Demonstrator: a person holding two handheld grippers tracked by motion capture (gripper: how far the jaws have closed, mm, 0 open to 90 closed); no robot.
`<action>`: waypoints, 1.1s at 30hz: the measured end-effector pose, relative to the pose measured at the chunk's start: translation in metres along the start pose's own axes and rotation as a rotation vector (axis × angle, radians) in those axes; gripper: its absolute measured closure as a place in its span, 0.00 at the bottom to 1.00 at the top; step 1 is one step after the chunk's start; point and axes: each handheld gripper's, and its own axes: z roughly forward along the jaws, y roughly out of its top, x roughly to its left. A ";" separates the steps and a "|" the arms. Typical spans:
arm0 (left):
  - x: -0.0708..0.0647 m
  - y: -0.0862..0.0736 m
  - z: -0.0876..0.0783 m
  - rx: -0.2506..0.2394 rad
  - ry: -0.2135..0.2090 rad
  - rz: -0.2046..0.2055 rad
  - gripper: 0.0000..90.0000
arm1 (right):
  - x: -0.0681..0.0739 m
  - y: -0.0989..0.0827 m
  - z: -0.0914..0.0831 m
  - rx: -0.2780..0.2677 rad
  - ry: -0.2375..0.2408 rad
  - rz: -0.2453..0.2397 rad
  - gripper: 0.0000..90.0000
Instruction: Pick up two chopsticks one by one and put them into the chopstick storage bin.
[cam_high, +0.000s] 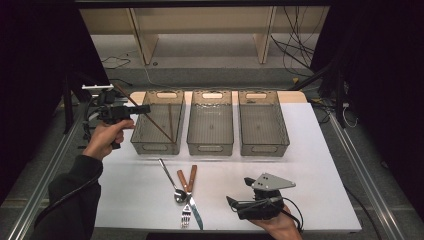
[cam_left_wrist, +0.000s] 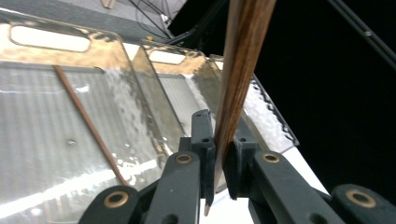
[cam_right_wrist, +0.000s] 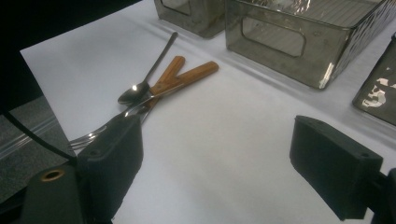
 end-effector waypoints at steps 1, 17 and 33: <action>0.002 0.002 0.001 -0.002 0.005 -0.002 0.93 | 0.000 0.000 -0.001 -0.003 -0.001 0.000 0.19; 0.023 0.007 0.028 0.027 0.131 -0.021 0.93 | -0.001 -0.002 0.000 -0.002 0.002 0.000 0.19; 0.021 0.003 0.060 0.130 0.166 0.006 0.93 | 0.000 -0.004 0.001 0.006 0.011 0.003 0.19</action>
